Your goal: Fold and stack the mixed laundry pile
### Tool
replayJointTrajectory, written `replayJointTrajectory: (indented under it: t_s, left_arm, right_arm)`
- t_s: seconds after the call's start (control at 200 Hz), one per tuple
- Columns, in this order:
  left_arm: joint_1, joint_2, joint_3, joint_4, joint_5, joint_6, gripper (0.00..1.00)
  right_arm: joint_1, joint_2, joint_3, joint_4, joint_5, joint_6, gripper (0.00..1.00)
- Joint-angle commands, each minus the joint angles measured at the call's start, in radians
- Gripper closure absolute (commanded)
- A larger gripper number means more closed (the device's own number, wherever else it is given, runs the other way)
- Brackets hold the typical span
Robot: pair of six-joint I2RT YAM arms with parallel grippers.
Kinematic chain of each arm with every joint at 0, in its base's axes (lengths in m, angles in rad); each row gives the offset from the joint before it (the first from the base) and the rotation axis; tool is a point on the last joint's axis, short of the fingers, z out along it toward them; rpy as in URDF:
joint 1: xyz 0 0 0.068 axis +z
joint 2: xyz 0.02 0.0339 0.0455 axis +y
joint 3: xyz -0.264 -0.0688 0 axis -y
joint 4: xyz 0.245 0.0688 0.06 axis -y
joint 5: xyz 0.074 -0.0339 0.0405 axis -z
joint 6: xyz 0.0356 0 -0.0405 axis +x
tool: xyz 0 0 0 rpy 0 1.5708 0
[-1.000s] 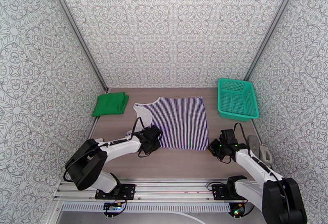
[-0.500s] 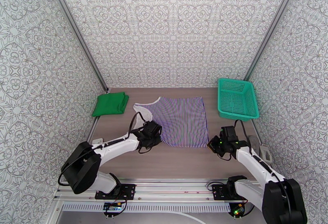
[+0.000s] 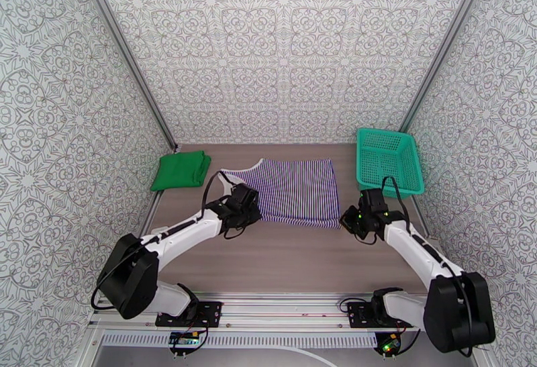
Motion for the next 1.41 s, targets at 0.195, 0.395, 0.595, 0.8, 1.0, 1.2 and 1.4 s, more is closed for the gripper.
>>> replayJointTrajectory:
  t_s: [0.195,0.395,0.595,0.8,1.0,1.2,1.4]
  left_arm:
    - [0.058,0.109,0.087,0.020,0.079,0.066,1.00]
    - [0.079,0.179,0.116,0.044,0.104,0.075,1.00]
    - [0.109,0.245,0.164,0.049,0.131,0.103,1.00]
    - [0.130,0.307,0.222,0.043,0.153,0.125,1.00]
    - [0.143,0.353,0.263,0.025,0.162,0.146,0.98]
    - [0.166,0.388,0.290,0.014,0.166,0.165,0.82]
    - [0.179,0.416,0.327,-0.004,0.161,0.181,0.68]
  right_arm:
    - [-0.004,0.184,0.201,-0.056,0.031,-0.107,0.97]
    - [-0.004,0.297,0.297,-0.077,0.037,-0.155,0.97]
    - [-0.005,0.382,0.347,-0.068,0.057,-0.173,0.97]
    - [-0.005,0.458,0.375,-0.030,0.060,-0.162,0.96]
    - [-0.007,0.504,0.399,-0.019,0.064,-0.164,0.96]
    - [-0.008,0.546,0.421,-0.011,0.068,-0.164,0.88]
    - [-0.016,0.588,0.449,0.008,0.070,-0.168,0.77]
